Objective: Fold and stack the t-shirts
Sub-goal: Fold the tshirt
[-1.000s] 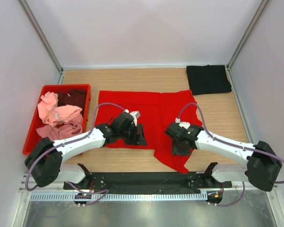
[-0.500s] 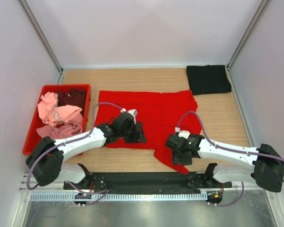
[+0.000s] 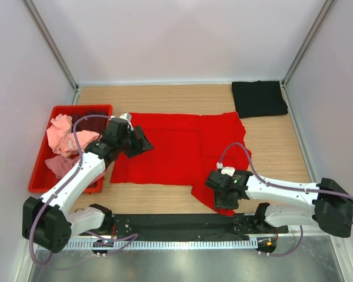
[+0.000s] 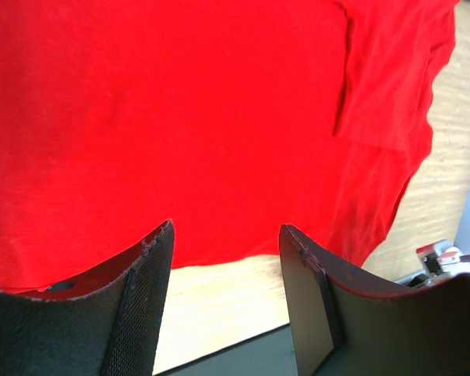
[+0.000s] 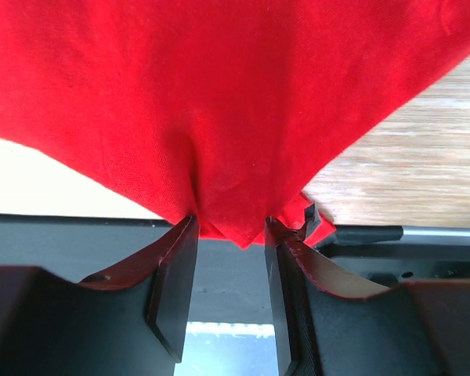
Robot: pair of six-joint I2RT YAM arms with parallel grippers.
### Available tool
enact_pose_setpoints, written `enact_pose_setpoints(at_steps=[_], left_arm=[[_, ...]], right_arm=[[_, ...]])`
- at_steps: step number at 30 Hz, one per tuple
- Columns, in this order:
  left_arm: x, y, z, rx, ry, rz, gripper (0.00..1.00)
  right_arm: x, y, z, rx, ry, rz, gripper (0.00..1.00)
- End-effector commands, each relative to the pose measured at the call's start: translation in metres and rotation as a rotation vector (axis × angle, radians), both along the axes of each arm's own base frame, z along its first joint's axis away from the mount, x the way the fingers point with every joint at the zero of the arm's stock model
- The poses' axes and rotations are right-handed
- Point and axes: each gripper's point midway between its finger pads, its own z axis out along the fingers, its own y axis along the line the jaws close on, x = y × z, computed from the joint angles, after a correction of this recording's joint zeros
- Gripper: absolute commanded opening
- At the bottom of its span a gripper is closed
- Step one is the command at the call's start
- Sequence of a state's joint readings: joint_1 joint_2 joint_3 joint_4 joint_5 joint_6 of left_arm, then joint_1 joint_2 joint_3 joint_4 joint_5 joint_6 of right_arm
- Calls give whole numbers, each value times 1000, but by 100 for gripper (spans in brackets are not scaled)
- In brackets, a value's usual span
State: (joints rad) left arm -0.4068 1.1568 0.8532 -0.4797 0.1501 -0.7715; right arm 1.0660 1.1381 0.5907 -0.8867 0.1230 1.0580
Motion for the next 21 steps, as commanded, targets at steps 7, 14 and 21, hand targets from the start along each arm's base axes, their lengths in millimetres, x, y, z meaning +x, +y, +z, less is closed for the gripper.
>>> enact_pose_setpoints(at_steps=[7, 14, 21], left_arm=[[9, 37, 29, 43, -53, 63, 58], [7, 37, 19, 54, -25, 61, 58], [9, 35, 12, 45, -12, 64, 58]], right_arm=[[-8, 12, -21, 7, 39, 24, 52], [-8, 21, -24, 31, 49, 41, 50], [2, 26, 1, 53, -8, 30, 1]])
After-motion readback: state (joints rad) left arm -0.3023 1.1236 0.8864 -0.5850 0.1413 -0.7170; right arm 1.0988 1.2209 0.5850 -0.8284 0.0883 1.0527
